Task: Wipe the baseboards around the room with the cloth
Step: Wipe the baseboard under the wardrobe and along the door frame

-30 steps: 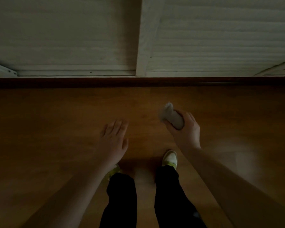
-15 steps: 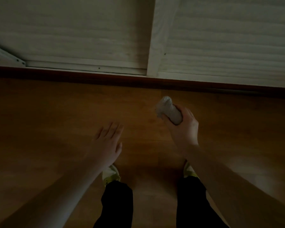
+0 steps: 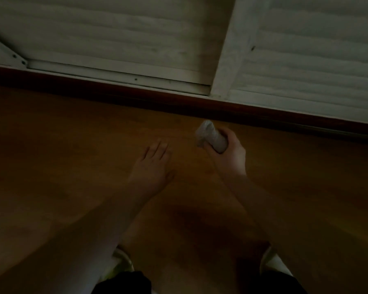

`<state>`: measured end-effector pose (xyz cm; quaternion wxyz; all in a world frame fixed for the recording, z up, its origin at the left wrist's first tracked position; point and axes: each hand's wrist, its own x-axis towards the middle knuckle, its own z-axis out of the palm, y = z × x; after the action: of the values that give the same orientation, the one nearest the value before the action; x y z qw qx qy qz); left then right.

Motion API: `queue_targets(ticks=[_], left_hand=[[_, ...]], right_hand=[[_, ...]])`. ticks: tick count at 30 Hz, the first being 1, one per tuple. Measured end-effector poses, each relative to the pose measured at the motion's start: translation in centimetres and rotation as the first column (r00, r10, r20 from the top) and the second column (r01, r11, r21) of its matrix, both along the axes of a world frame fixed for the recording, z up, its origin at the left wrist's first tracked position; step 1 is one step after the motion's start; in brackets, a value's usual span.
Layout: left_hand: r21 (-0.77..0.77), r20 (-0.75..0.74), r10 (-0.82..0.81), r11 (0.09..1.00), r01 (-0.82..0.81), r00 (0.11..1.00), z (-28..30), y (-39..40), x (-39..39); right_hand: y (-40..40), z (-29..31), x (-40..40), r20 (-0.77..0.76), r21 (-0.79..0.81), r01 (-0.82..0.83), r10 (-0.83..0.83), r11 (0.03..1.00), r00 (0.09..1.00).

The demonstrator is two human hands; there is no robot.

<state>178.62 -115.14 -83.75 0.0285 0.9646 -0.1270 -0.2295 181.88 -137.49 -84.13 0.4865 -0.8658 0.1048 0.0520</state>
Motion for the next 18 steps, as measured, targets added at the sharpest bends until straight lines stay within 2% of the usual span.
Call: queue_targets(ticks=[6,10,15,18], left_hand=[[-0.016,-0.006,0.05,0.999,-0.05,0.999,-8.7,1.4,1.7],[0.025,-0.088,0.067,0.998,-0.065,0.994,-13.7,1.7,2.9],[-0.021,-0.175,0.122,0.992,-0.127,0.977,-18.1,1.4,3.3],[-0.021,-0.157,0.138,0.989,-0.143,0.978,-19.7,1.0,2.6]], right_hand=[[2.5,-8.9,3.3,0.055,-0.114,-0.062,0.068,0.992,0.996],[4.1,-13.3,5.5,0.058,-0.113,-0.13,0.137,0.985,0.989],[6.2,-17.0,7.6,0.107,-0.11,-0.139,0.15,0.984,0.983],[7.5,-17.9,9.3,0.109,-0.091,-0.156,0.166,0.984,0.98]])
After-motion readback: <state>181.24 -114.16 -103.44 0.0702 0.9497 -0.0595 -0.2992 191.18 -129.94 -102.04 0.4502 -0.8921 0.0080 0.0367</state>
